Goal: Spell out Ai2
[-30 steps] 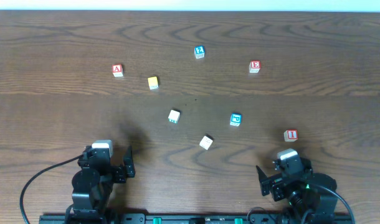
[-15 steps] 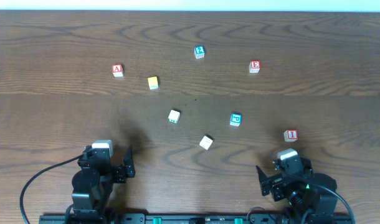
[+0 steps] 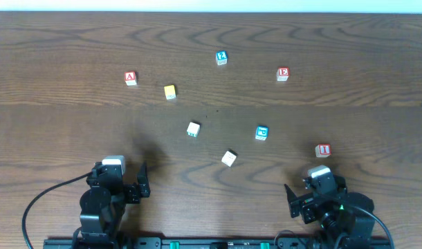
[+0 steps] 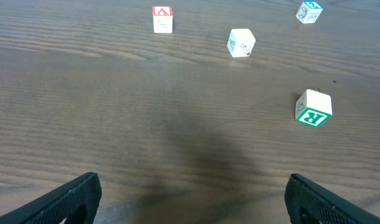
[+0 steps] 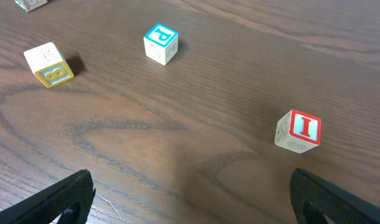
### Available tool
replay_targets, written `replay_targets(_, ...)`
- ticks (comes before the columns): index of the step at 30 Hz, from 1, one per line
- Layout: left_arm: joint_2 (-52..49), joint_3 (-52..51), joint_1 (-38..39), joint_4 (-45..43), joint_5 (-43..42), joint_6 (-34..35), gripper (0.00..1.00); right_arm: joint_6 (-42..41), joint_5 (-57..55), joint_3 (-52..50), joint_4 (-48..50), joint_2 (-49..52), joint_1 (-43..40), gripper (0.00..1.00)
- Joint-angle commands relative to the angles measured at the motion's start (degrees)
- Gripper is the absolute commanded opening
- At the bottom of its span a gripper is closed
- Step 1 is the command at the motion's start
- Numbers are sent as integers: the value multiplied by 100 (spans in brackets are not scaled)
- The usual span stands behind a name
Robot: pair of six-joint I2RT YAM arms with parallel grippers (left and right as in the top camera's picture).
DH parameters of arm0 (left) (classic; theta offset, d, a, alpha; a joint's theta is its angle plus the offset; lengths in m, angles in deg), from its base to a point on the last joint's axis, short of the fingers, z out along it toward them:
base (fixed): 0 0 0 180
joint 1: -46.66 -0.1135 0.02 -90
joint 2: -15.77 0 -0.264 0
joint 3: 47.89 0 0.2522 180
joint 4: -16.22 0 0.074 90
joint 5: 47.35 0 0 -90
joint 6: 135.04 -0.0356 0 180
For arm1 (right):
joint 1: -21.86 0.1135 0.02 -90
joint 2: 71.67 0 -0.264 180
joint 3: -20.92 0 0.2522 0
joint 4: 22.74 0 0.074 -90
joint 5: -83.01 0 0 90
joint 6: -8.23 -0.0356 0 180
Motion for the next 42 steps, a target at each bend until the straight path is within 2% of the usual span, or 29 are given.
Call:
replay_targets(1,44,-59,-24,-24,44,-61,95,61,13,-76,-24,-63,-46,99)
replay_targets(21,44,-59,-24,-22,44,-61,95,61,11,-76,87,-63,-46,99)
replay_targets(23,44,-59,-24,-22,44,-61,95,57,181,-76,328,-63,-46,99)
replay_targets(26,44,-59,-24,-24,44,-61,95,-107,1036,-76,791,-63,-46,99)
replay_targets(30,44,-59,-24,-22,44,-61,95,-820,2302,-76,1574,-63,-46,99)
replay_targets(33,44,-59,-24,-24,44,-61,95,-2046,3069,-76,2022,-63,-46,99)
replay_targets(36,44,-59,-24,-22,44,-61,95,-2892,3191,-76,2022,-63,-46,99)
replay_targets(42,44,-59,-24,-24,44,-61,95,-4734,3182,-76,3259,-63,-46,99)
